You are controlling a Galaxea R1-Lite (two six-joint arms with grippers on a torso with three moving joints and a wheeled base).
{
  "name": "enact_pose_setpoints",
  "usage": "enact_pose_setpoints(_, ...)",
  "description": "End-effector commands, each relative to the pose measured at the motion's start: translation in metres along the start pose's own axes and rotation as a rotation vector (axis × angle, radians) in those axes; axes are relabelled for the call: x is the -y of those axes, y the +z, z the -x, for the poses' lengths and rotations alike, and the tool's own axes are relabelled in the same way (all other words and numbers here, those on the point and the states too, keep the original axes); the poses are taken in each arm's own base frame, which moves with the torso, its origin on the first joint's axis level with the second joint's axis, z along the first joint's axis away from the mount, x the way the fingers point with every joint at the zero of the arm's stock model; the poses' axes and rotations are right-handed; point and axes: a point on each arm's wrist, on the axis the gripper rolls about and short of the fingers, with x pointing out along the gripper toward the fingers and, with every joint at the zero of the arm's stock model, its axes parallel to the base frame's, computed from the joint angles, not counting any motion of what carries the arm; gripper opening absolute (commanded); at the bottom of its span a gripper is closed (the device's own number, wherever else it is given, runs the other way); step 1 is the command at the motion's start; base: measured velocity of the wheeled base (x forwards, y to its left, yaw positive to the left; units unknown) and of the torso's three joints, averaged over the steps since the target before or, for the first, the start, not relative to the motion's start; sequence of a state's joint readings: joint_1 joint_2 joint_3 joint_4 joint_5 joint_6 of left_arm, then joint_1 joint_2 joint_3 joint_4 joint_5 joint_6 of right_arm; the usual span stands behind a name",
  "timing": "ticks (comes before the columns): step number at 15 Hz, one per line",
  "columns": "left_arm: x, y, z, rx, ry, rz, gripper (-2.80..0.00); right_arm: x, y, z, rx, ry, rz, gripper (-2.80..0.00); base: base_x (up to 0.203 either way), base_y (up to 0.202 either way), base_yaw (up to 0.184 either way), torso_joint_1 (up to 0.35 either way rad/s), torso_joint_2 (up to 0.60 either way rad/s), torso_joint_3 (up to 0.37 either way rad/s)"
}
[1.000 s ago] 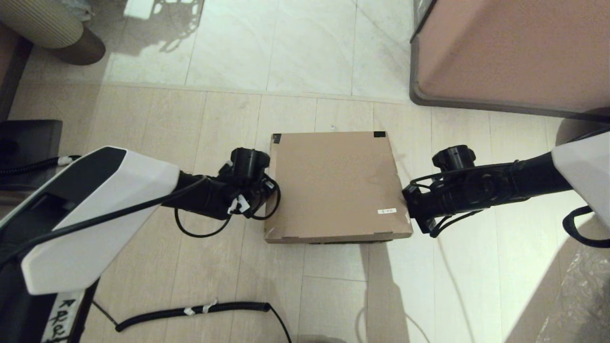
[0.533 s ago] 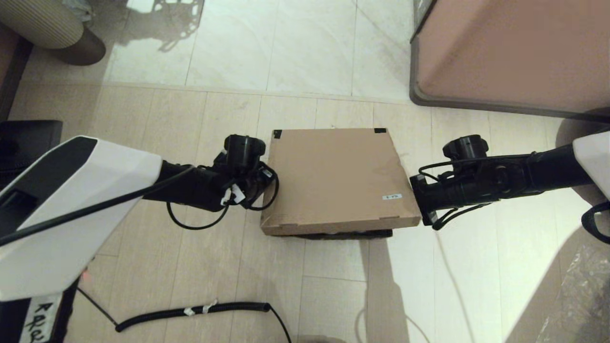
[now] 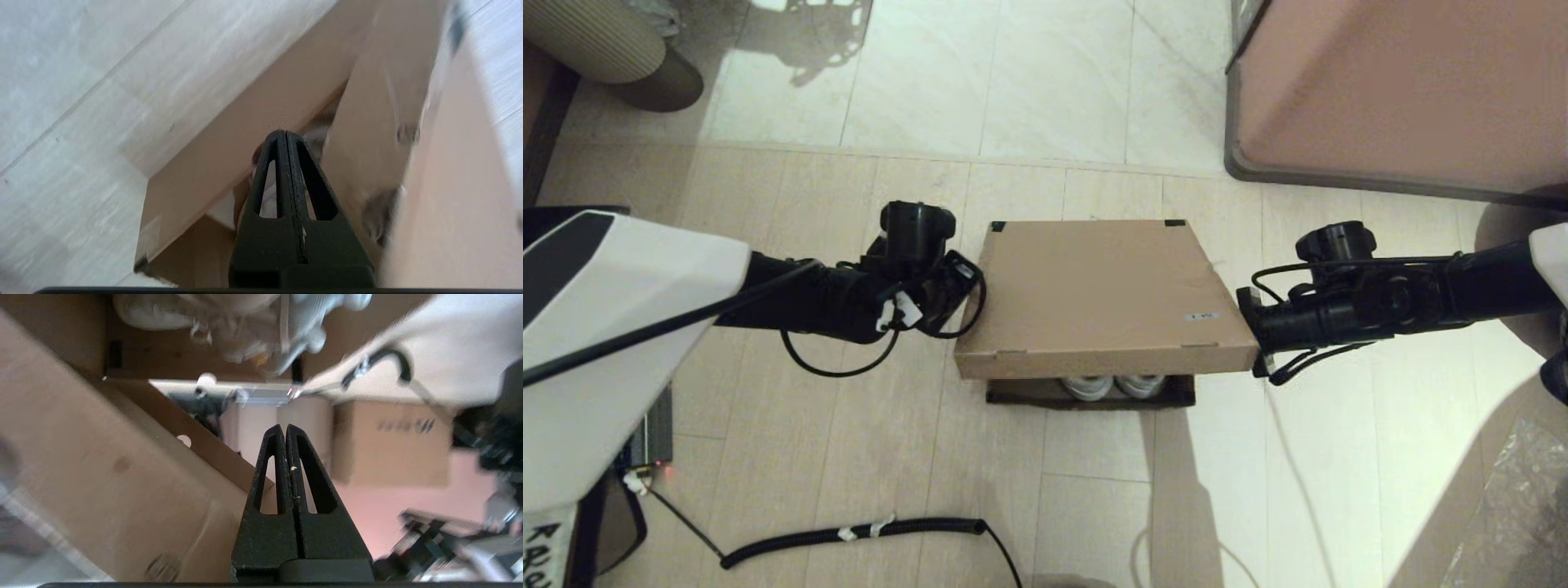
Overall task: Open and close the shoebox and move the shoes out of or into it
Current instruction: Open the shoe box
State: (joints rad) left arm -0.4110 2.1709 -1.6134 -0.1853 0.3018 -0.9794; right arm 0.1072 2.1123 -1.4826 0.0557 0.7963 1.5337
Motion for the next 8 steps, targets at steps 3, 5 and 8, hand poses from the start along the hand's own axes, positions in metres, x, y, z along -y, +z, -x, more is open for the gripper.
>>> enact_pose_setpoints(3,-0.002,0.027,0.008,0.057,-0.001,0.032,-2.8,-0.002,-0.002,0.001,-0.027,0.004,-0.049,-2.8,0.0,0.0,0.0,0.0,0.0,0.0)
enact_pose_setpoints(5,-0.006,0.036,0.007,0.076,0.006,0.041,-2.8,-0.006,-0.003,0.003,-0.035,0.017,-0.08,-2.8,0.0,0.0,0.0,0.0,0.0,0.0)
enact_pose_setpoints(8,-0.018,0.048,0.005,0.093,0.04,0.051,-2.8,-0.019,-0.003,0.008,-0.046,0.051,-0.13,-2.8,0.0,0.0,0.0,0.0,0.0,0.0)
